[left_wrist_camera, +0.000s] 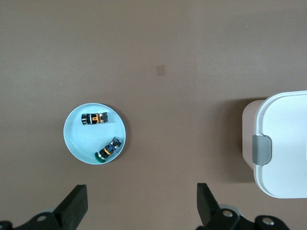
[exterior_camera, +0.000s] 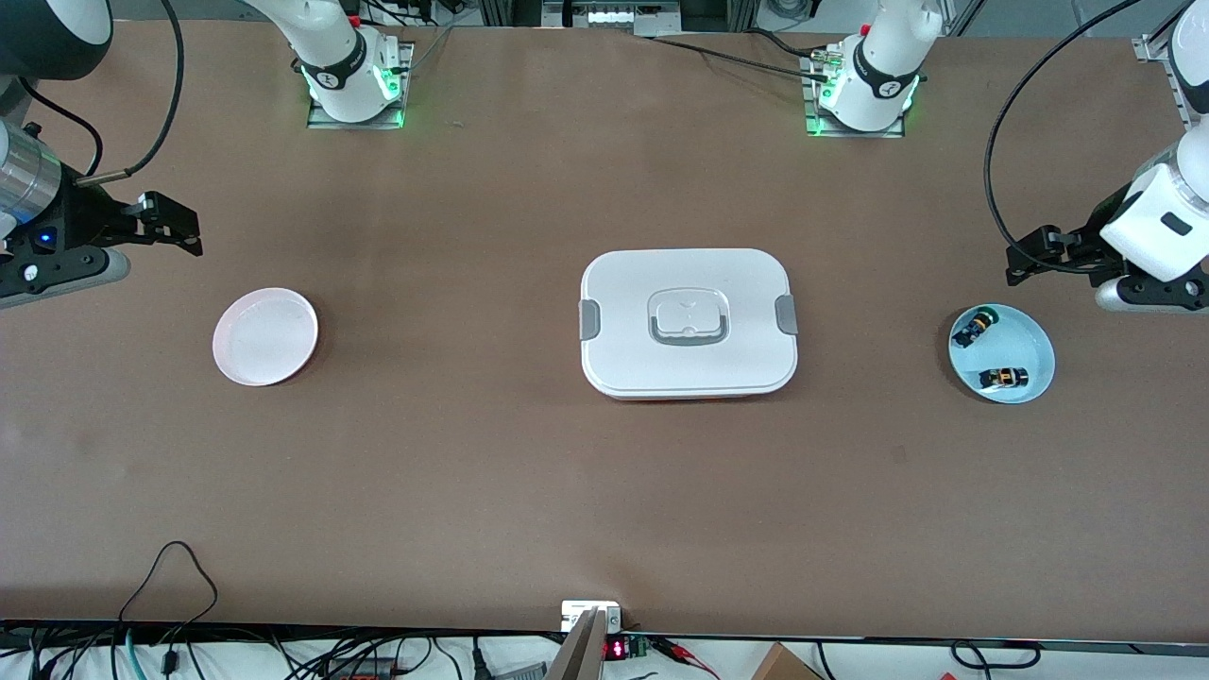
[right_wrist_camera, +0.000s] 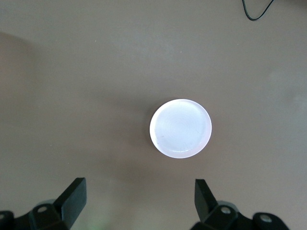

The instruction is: Transfer orange switch to right arm and place

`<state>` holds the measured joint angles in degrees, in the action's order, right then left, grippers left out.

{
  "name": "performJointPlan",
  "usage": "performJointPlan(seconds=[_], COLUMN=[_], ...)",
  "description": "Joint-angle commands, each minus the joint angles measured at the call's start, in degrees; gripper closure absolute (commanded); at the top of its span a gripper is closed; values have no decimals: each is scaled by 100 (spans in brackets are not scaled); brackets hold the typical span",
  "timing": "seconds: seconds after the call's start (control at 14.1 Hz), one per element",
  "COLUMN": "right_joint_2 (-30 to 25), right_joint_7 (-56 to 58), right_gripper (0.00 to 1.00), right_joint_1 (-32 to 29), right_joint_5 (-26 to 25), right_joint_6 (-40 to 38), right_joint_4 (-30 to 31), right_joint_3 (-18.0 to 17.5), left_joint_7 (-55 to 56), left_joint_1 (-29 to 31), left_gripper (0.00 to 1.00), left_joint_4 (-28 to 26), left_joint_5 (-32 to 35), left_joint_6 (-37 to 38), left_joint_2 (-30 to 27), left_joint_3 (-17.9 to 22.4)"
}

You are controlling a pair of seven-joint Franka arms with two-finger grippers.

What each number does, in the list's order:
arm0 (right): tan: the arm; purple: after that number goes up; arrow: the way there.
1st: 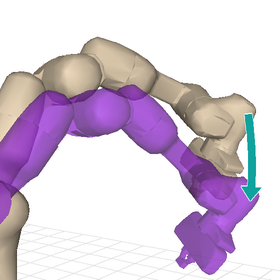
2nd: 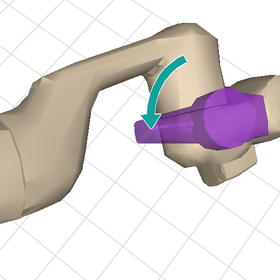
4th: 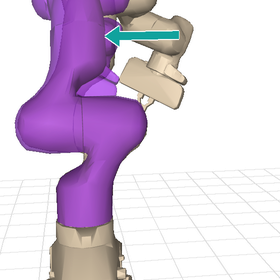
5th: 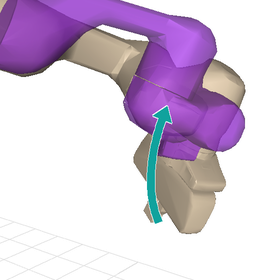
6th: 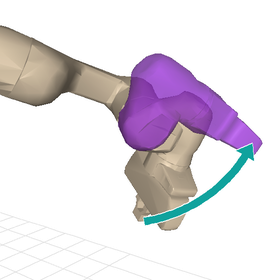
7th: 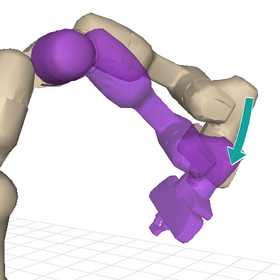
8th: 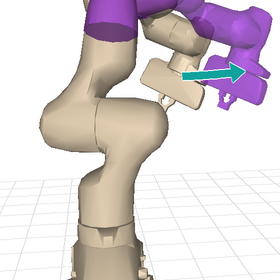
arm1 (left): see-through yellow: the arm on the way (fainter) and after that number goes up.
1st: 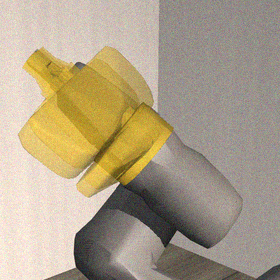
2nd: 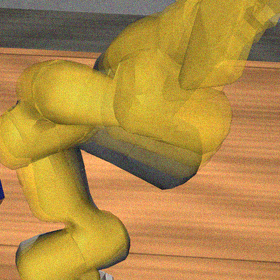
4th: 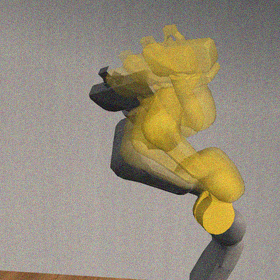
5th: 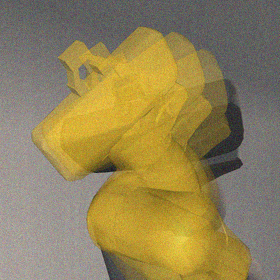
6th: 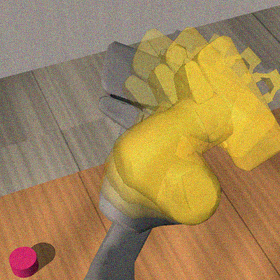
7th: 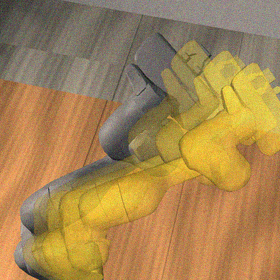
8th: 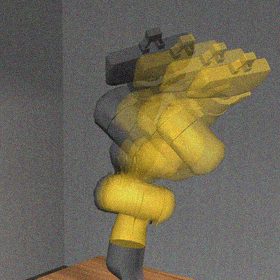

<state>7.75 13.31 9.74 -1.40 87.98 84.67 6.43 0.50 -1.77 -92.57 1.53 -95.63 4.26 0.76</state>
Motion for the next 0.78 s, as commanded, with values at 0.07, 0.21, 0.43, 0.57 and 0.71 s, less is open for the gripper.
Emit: performJointPlan(seconds=[0.07, 0.21, 0.43, 0.57, 0.71], right_joint_2=[-37, -37, -37, -28, -28], right_joint_7=[-83, -83, -83, -83, -83], right_gripper=[0, 0, 0, 0, 0], right_joint_1=[-34, -34, -34, -42, -34], right_joint_5=[-1, -1, -1, -1, -1], right_joint_6=[0, 0, 0, 0, 0], right_joint_4=[-21, -21, -21, -29, -21], right_joint_3=[-37, -37, -37, -37, -37], left_joint_7=[-155, -147, -147, -147, -138], left_joint_1=[1, 1, 1, 1, 1], left_gripper=[0, 0, 0, 0, 0], left_joint_4=[169, 169, 160, 160, 160], left_joint_5=[-127, -127, -127, -127, -127], left_joint_6=[36, 36, 45, 62, 97], left_joint_2=[84, 84, 84, 84, 93], left_joint_3=[56, 56, 56, 56, 56])
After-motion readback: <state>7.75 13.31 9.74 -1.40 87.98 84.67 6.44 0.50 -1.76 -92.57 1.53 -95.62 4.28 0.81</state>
